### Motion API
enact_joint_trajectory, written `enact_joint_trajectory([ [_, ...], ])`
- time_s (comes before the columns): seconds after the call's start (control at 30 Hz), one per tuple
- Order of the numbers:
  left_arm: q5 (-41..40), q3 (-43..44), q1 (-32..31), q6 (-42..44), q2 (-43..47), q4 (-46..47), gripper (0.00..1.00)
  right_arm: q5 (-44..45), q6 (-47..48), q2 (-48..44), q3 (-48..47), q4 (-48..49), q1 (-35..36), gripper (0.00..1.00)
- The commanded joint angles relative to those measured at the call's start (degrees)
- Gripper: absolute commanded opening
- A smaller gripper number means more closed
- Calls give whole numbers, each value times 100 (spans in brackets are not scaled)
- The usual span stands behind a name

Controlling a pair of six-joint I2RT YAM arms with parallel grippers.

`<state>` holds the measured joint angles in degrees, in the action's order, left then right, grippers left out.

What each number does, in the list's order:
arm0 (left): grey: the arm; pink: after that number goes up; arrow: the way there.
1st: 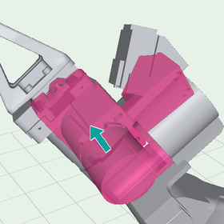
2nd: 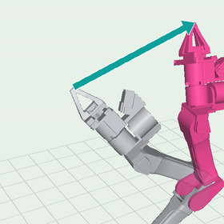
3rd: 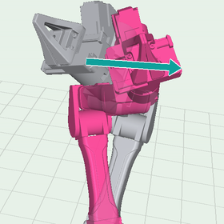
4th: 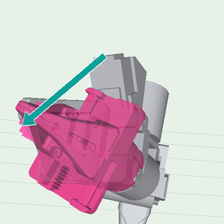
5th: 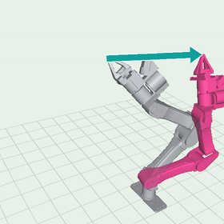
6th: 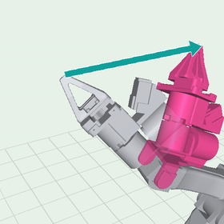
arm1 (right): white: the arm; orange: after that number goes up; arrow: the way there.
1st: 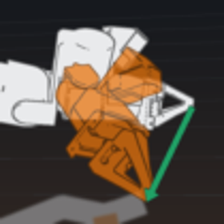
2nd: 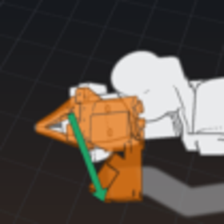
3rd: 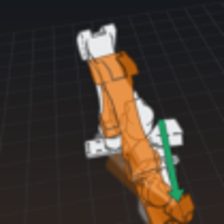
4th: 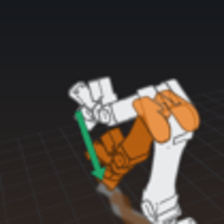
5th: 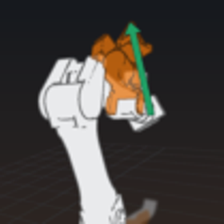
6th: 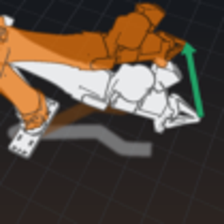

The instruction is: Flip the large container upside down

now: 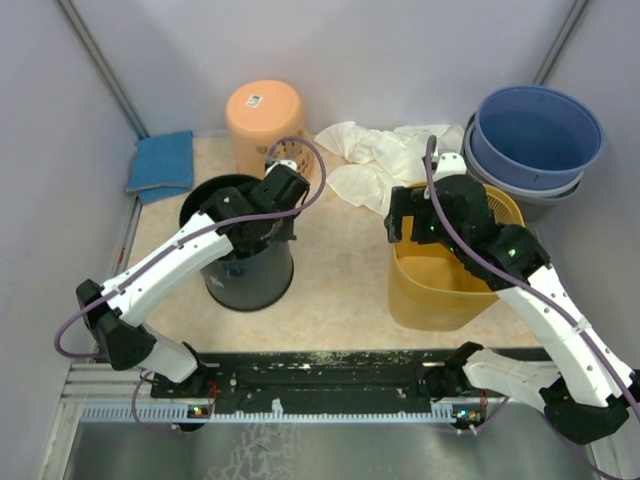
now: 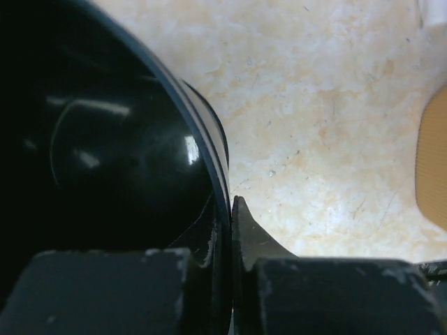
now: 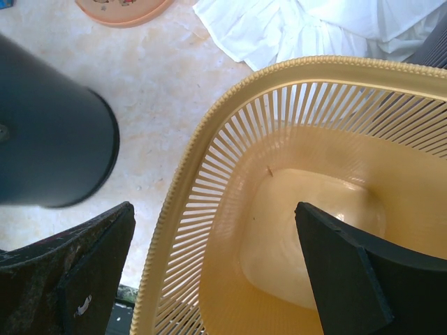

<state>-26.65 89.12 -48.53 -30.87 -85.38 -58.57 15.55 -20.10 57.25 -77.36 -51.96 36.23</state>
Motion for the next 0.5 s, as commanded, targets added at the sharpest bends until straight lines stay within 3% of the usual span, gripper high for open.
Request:
enact_joint_trajectory([
  [0.0,492,586,-17,276,97,617,0,144,66,-177,-121,247,-19,98],
  [0.2,2080,444,354,83,673,2223,0,153,53,-275,-70,370,-19,98],
  [0.47,3839,-705,1395,-976,1429,3865,0,182,77,-747,116,882,-19,98],
])
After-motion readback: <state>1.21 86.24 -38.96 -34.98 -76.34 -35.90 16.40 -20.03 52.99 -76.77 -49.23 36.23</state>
